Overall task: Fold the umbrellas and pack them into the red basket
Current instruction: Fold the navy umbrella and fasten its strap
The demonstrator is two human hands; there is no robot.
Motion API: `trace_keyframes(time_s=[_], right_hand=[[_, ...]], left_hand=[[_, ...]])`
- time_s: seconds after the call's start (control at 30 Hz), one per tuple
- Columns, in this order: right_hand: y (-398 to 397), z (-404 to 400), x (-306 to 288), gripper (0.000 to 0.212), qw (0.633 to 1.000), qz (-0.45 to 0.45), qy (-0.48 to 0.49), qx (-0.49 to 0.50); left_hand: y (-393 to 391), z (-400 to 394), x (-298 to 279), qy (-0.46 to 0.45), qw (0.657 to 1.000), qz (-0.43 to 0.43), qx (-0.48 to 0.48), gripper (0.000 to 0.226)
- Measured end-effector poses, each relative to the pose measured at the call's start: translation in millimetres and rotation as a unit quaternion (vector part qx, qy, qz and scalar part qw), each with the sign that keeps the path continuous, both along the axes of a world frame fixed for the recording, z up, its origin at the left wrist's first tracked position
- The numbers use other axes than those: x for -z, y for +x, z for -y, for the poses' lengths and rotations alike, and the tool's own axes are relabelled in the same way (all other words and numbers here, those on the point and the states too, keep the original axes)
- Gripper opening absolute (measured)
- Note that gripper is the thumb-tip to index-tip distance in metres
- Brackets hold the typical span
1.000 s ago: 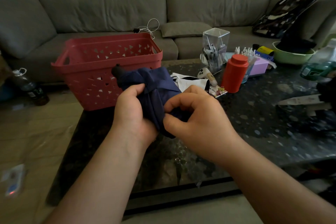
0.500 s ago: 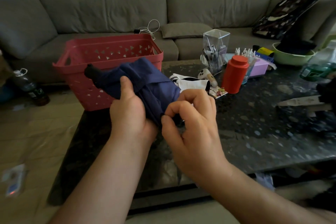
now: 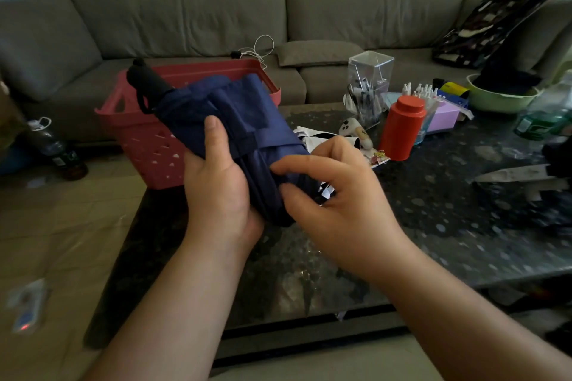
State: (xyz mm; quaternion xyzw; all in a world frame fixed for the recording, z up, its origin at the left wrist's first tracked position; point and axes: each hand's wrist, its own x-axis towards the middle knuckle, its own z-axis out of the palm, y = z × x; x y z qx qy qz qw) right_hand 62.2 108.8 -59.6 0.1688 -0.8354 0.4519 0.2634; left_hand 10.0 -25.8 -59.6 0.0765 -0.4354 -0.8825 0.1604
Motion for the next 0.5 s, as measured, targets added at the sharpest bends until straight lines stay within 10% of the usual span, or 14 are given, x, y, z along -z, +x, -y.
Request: trace_keyframes(time_s=[0.5], right_hand=[[2.7,-0.8,0.8,0.018,0.996,0.084,-0.035,0.009]], left_hand=[[0.1,-10.1,7.2,-0.086,0.989,-0.074,-0.092,0.056]])
